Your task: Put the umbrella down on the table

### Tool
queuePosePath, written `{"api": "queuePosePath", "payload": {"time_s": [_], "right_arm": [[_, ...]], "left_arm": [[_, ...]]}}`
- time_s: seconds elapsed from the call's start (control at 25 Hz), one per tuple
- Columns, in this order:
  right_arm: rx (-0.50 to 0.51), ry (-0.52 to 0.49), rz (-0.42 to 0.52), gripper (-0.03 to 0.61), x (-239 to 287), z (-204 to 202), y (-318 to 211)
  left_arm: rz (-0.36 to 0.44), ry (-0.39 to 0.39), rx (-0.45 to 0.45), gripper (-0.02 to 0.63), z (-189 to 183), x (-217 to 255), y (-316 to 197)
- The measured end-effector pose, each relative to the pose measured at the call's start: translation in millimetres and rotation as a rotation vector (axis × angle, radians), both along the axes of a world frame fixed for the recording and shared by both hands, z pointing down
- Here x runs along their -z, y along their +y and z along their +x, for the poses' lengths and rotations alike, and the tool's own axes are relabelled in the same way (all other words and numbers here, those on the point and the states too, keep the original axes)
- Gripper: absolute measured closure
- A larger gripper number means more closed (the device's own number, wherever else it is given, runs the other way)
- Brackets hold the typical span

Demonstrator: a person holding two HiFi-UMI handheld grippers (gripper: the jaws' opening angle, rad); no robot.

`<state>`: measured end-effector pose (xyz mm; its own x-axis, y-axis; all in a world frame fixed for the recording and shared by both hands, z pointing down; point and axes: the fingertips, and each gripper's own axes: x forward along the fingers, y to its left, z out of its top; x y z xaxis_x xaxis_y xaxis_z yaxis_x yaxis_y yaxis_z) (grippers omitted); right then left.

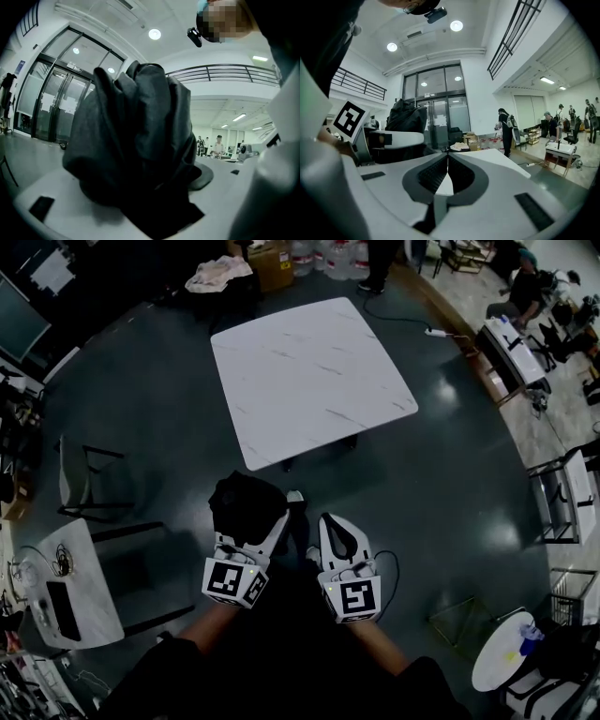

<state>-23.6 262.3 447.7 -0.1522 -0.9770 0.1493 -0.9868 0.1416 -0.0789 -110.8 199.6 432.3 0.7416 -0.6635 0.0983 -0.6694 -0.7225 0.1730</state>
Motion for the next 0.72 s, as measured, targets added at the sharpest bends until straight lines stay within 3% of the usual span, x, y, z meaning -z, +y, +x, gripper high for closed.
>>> {"api": "queuePosePath", "payload": {"time_s": [0.28, 0.48, 0.72], "right_arm": [[-0.059, 0.006, 0.049, 0.561, 5.5, 31.5, -11.7], [-0.114, 0.030, -0.020, 0.561, -0.7, 68.4, -35.7], [-0.088, 0.059, 0.032, 0.561, 10.1, 83.9, -84.7]], "left_arm": [[-0.036, 0.002, -0.043, 0.250, 30.5, -9.3, -21.0], [-0.074, 0.000, -0.049, 0.250, 55.7, -19.8, -43.9], [-0.108, -0.035, -0.096, 0.250, 84.1, -35.2, -74.7]]}}
